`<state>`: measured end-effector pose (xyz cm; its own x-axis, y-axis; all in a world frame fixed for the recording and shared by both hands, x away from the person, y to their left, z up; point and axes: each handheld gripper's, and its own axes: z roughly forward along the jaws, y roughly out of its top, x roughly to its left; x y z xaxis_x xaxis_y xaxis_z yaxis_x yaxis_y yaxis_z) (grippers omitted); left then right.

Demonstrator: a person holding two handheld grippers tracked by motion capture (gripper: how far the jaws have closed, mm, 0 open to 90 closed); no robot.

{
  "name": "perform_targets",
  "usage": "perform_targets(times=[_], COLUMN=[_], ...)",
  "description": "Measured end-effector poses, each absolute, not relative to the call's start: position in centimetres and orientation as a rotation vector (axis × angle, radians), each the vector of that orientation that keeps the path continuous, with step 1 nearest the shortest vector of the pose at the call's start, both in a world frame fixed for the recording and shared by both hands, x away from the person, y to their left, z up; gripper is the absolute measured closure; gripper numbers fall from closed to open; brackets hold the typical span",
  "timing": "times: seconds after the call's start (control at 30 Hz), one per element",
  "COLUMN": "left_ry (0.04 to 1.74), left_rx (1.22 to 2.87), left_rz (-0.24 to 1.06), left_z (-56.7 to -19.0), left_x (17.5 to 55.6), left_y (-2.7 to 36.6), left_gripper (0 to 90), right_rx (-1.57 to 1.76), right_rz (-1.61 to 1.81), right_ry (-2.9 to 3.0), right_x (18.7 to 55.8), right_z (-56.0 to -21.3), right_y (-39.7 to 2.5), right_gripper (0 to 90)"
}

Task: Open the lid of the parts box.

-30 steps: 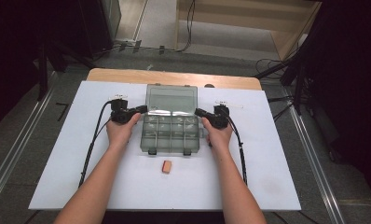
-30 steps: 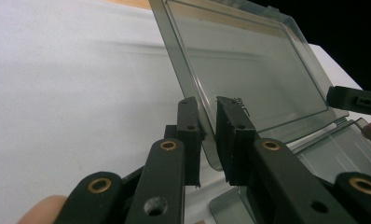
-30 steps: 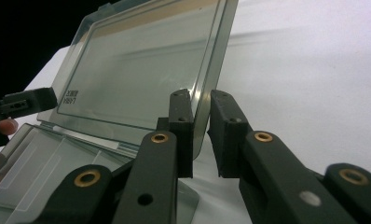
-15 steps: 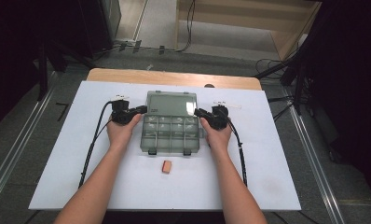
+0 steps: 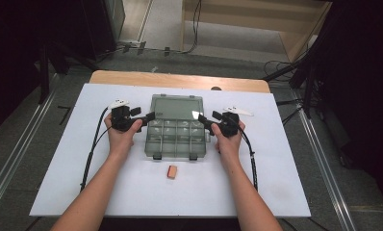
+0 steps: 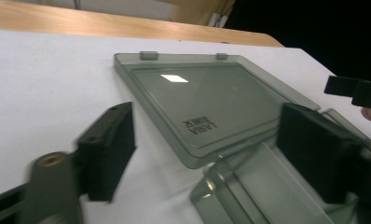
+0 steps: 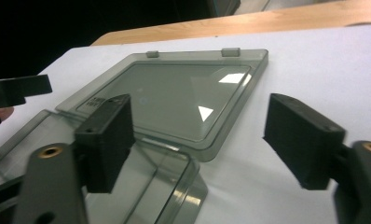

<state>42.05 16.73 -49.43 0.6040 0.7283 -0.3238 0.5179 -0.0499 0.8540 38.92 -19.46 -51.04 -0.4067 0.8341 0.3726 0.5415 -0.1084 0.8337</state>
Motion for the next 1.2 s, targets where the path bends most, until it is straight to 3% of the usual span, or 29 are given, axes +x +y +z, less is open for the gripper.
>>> perform_targets(times=[0.17, 0.23, 0.3, 1.2], left_ry=[0.954, 0.939, 0.93, 0.838], left_rx=[1.704, 1.715, 1.73, 1.735], left_rz=[0.214, 0.23, 0.252, 0.374], left_z=[-48.8, -48.6, -48.5, -47.1], left_x=[40.5, 40.0, 39.6, 31.7], left_y=[16.5, 16.6, 16.7, 21.0], left_gripper=[2.6, 1.6, 1.6, 0.0], right_rx=[1.433, 1.403, 1.369, 1.163], right_rz=[1.477, 1.451, 1.452, 1.431], right_ry=[1.945, 1.949, 1.965, 2.018], right_x=[37.4, 36.8, 36.3, 29.2], right_z=[-50.7, -50.6, -50.5, -48.7], right_y=[-18.7, -18.5, -18.4, -16.7], right_gripper=[8.2, 7.5, 0.0, 0.0])
